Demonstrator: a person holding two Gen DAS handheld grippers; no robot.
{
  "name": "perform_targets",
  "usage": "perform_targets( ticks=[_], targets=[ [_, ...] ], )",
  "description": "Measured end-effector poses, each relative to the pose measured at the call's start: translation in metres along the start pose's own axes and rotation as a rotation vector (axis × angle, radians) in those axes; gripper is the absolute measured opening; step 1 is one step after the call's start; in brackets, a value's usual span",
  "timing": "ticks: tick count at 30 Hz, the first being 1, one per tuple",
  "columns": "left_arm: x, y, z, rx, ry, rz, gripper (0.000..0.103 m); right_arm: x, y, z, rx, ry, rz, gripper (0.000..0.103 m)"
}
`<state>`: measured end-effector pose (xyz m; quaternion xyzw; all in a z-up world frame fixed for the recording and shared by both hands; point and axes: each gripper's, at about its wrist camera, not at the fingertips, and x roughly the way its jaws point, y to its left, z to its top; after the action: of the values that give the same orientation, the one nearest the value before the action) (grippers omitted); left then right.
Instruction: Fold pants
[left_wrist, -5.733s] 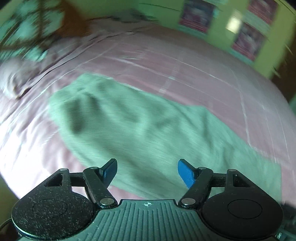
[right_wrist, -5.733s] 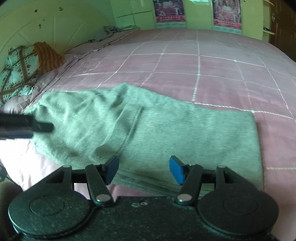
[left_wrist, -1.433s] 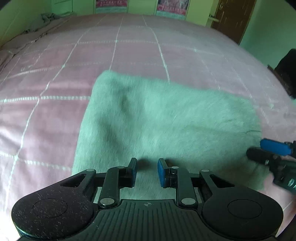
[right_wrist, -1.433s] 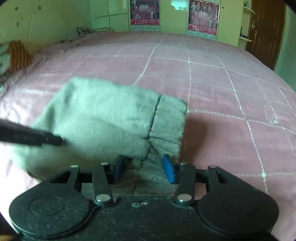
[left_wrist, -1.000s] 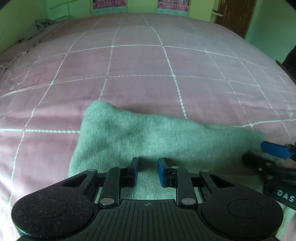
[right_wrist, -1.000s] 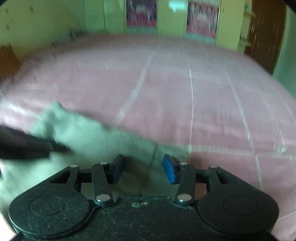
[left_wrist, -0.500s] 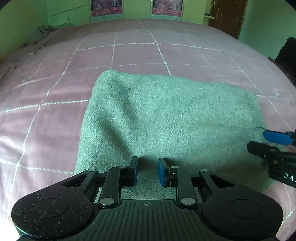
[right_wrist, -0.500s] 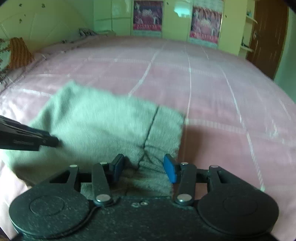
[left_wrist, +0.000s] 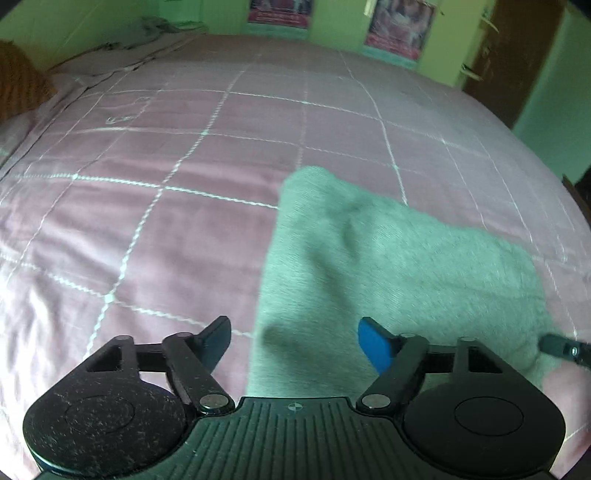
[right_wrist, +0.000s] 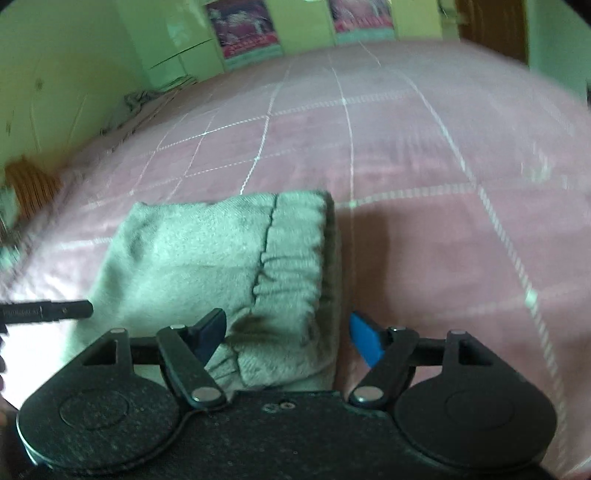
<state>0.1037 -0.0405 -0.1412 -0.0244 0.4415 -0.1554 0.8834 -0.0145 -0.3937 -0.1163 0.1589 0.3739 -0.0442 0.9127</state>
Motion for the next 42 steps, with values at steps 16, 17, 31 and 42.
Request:
perform_targets(
  ticks=[16, 17, 31, 42],
  targets=[
    [0.064, 0.046, -0.012, -0.234, 0.190, -0.314, 0.066, 0.039, -0.045, -0.010, 0.293, 0.182, 0.231, 0.079],
    [0.066, 0.046, -0.011, -0.242, 0.190, -0.334, 0.059, 0.041, -0.046, -0.010, 0.300, 0.183, 0.245, 0.079],
    [0.100, 0.031, -0.004, -0.304, 0.209, -0.473, 0.038, 0.068, -0.056, -0.003, 0.316, 0.189, 0.419, 0.064],
    [0.044, 0.002, 0.017, -0.247, 0.051, -0.391, 0.030, 0.039, -0.016, 0.007, 0.272, 0.059, 0.369, 0.051]
  ],
)
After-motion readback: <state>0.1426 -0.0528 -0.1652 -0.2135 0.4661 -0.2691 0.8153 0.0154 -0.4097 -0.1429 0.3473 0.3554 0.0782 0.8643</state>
